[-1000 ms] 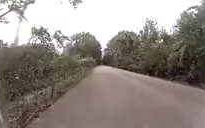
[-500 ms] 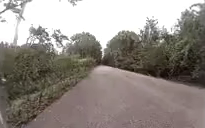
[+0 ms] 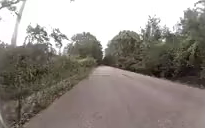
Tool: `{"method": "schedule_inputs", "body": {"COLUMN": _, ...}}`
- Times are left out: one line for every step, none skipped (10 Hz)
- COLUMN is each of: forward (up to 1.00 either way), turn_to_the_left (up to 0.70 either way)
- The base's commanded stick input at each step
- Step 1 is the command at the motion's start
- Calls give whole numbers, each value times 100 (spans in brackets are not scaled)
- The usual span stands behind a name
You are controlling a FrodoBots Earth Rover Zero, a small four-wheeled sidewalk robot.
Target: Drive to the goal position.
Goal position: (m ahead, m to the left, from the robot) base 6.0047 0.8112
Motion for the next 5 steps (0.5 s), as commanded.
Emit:
{"method": "schedule_inputs", "body": {"forward": 70, "turn_to_the_left": 0}}
{"method": "schedule_inputs", "body": {"forward": 70, "turn_to_the_left": 0}}
{"method": "schedule_inputs", "body": {"forward": 70, "turn_to_the_left": 0}}
{"method": "schedule_inputs", "body": {"forward": 70, "turn_to_the_left": 0}}
{"method": "schedule_inputs", "body": {"forward": 70, "turn_to_the_left": 0}}
